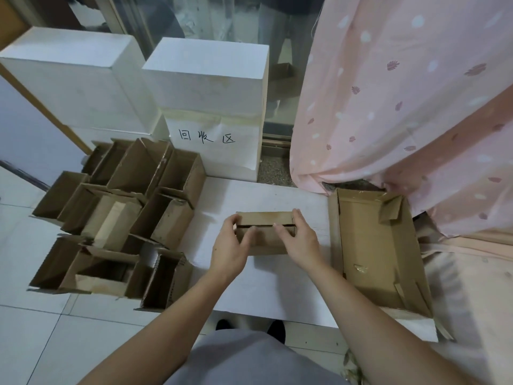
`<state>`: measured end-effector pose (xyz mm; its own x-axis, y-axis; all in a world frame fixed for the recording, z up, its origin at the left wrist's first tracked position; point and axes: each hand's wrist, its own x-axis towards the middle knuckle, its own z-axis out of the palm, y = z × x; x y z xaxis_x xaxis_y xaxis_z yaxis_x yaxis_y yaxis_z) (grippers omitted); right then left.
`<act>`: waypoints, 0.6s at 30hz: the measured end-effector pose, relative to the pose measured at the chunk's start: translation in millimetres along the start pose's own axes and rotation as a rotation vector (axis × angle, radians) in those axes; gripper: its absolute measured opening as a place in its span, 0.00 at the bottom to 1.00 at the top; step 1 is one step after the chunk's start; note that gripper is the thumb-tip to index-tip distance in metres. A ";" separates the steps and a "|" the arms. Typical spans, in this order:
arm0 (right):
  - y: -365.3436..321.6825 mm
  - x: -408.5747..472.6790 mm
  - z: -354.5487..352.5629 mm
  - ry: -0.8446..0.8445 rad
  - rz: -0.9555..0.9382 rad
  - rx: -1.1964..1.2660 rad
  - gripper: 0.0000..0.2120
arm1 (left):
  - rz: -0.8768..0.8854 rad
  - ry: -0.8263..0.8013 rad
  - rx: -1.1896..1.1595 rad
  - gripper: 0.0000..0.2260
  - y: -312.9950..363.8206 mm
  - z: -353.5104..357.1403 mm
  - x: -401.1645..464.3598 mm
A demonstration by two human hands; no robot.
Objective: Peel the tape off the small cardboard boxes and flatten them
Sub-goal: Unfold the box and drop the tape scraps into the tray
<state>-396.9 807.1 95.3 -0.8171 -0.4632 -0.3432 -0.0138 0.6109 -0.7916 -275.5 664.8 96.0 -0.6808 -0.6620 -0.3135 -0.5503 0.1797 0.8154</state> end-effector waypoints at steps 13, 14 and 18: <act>-5.6 -1.9 -3.1 -0.115 0.072 0.181 0.43 | -0.010 -0.074 -0.166 0.14 5.7 -10.5 5.7; -5.8 -2.2 -7.6 -0.149 0.079 0.186 0.48 | -0.012 -0.137 -0.204 0.17 6.4 -14.9 4.7; -5.4 -4.1 -22.6 -0.272 0.079 0.198 0.57 | -0.026 -0.358 -0.260 0.28 3.1 -29.8 5.6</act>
<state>-406.5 820.2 112.4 -0.6271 -0.5899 -0.5087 0.1773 0.5278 -0.8306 -266.6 640.0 111.2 -0.8179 -0.3621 -0.4471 -0.4608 -0.0529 0.8859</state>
